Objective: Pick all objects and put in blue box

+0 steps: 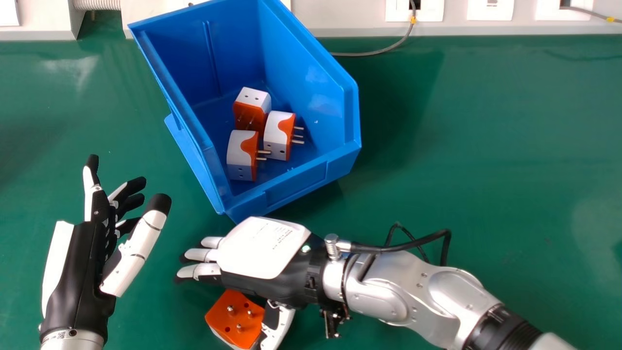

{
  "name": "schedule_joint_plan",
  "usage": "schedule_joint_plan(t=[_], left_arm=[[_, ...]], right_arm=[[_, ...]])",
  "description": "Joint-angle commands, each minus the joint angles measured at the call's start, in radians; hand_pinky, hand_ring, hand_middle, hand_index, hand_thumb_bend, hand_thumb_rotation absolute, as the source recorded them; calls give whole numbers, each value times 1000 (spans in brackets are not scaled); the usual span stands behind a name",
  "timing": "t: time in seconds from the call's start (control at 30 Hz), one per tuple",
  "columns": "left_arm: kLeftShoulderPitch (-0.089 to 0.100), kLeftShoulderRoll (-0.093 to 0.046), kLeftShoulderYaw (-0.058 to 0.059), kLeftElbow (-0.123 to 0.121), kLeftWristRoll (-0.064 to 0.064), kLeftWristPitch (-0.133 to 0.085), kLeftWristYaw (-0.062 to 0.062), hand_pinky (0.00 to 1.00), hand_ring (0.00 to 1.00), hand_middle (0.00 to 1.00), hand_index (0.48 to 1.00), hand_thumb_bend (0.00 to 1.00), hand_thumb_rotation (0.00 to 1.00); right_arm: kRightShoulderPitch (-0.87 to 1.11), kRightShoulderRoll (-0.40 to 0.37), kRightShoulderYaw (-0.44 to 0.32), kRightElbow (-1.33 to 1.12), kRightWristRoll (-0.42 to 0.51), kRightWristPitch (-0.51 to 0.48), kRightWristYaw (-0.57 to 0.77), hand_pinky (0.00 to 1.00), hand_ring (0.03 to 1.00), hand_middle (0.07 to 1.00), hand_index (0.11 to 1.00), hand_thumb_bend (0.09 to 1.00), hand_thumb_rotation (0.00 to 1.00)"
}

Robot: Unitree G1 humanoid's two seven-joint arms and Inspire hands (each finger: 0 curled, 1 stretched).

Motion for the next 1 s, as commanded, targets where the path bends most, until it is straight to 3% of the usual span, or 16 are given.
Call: schedule_joint_plan(t=[0.0,0.23,0.63,0.7,0.9,0.97], left_arm=[[1,-2,-1,-30,8,-6,6,790,868,882,884,627,748],[2,-5,-3,-36,11,-9,8,793,870,884,885,641,756],[-1,-10,-7,-33,17,-19,13,812,880,892,895,649,781],[1,-11,-8,-38,19,-18,14,822,885,897,900,648,790],[-5,-10,-13,-29,20,-21,19,831,890,901,904,646,798],[-3,-10,-15,-40,21,-13,20,835,892,903,906,644,801]], right_arm=[[5,4,30,49,-27,31,28,951,961,963,898,603,210],[-9,23,54,91,-35,59,19,952,960,958,887,565,187],[-54,32,92,153,-43,24,-13,889,917,914,851,433,94],[-64,39,99,173,-40,17,-14,829,871,871,807,403,73],[-65,49,96,188,-15,21,7,711,756,754,674,447,59],[-68,50,104,199,-25,17,-11,659,710,712,631,461,47]])
